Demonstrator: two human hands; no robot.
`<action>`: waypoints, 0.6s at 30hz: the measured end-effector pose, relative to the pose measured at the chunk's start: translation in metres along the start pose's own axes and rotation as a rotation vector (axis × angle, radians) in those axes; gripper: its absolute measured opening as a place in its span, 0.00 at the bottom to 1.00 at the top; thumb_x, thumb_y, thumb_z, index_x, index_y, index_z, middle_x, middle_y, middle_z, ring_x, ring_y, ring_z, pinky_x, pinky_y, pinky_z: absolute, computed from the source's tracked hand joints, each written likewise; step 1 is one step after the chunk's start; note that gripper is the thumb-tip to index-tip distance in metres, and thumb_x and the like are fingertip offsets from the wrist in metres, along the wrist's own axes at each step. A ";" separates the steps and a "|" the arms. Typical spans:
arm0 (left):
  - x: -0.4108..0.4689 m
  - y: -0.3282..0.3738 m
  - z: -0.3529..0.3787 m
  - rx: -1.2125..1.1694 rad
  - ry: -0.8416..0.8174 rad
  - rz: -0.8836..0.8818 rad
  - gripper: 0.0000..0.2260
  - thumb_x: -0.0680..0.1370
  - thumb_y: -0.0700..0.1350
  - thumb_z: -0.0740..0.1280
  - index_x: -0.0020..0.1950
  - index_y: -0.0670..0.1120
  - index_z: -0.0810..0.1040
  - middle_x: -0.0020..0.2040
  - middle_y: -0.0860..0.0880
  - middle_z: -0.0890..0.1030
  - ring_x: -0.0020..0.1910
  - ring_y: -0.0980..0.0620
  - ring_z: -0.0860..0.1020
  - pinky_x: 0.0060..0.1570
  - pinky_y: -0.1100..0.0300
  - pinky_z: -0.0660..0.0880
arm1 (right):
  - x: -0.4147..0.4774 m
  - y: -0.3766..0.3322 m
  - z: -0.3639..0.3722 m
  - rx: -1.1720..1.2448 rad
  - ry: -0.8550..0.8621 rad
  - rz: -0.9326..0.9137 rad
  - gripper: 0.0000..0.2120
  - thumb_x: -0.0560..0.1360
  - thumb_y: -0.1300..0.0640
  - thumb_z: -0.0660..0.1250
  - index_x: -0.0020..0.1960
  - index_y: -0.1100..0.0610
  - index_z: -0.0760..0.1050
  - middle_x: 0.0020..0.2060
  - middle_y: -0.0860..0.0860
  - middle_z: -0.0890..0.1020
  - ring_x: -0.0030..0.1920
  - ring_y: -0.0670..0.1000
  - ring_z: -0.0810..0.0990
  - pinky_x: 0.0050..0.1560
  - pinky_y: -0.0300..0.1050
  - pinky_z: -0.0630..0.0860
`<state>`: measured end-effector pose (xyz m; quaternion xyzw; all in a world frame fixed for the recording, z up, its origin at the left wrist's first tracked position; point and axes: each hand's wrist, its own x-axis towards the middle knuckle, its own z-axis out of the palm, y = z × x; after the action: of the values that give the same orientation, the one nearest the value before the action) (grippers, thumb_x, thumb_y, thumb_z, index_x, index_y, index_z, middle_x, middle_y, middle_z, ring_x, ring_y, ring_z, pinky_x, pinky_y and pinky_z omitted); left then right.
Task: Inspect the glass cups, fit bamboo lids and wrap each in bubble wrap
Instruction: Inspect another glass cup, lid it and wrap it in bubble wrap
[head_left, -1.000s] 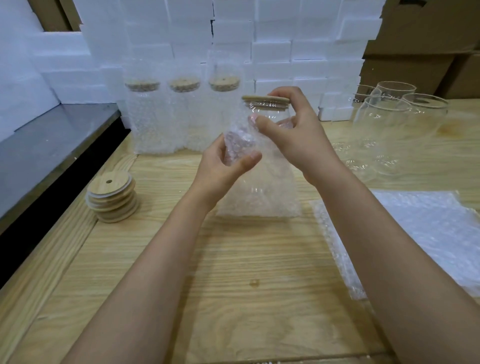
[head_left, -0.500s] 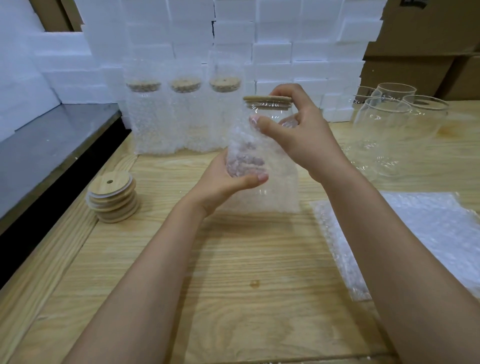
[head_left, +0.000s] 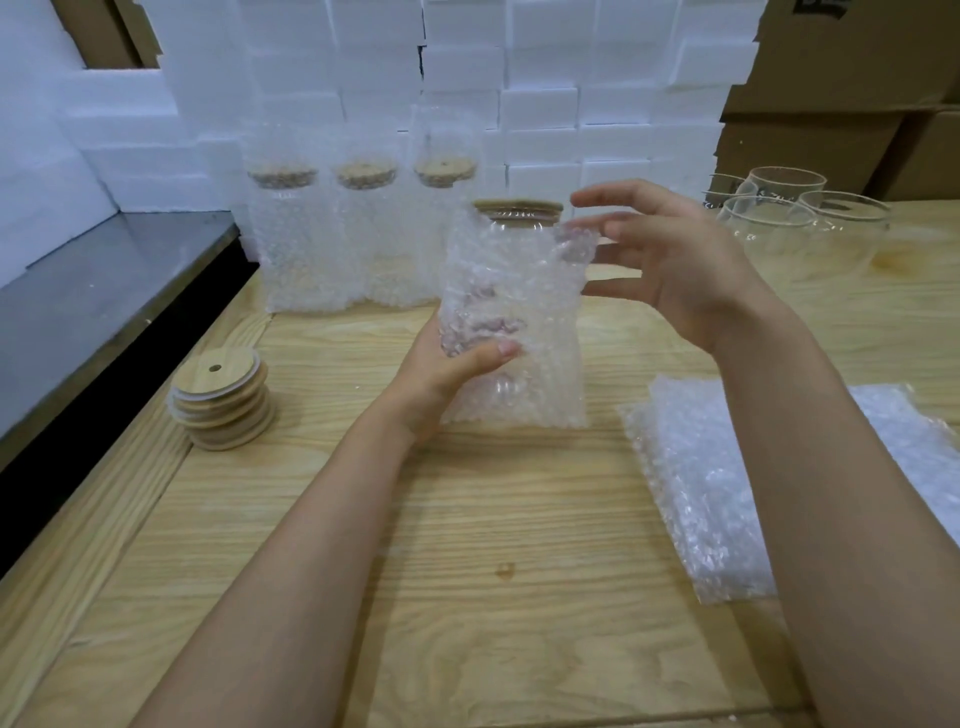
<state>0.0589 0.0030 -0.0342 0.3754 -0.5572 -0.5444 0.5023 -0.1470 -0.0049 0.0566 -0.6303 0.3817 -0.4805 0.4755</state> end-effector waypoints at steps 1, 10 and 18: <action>0.000 -0.001 0.000 -0.010 -0.004 -0.008 0.41 0.59 0.48 0.75 0.69 0.36 0.67 0.56 0.39 0.80 0.59 0.38 0.79 0.60 0.43 0.74 | -0.001 0.000 -0.003 -0.007 -0.020 -0.030 0.13 0.74 0.64 0.63 0.56 0.53 0.78 0.48 0.52 0.83 0.50 0.53 0.82 0.52 0.53 0.81; -0.002 -0.005 -0.001 -0.022 -0.038 -0.043 0.39 0.59 0.47 0.75 0.68 0.42 0.68 0.58 0.39 0.79 0.56 0.41 0.80 0.56 0.46 0.78 | 0.003 0.002 0.005 -0.218 0.405 -0.334 0.15 0.73 0.71 0.64 0.41 0.50 0.75 0.38 0.47 0.77 0.41 0.47 0.76 0.43 0.41 0.76; 0.000 -0.010 -0.004 -0.105 -0.014 -0.012 0.42 0.60 0.46 0.75 0.72 0.50 0.65 0.60 0.39 0.80 0.57 0.41 0.80 0.54 0.47 0.78 | 0.007 0.009 0.019 -0.050 0.637 -0.234 0.09 0.76 0.63 0.63 0.49 0.49 0.72 0.42 0.47 0.74 0.40 0.46 0.75 0.39 0.41 0.77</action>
<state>0.0617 0.0005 -0.0441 0.3480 -0.5290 -0.5784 0.5144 -0.1274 -0.0093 0.0482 -0.4993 0.4479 -0.6951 0.2587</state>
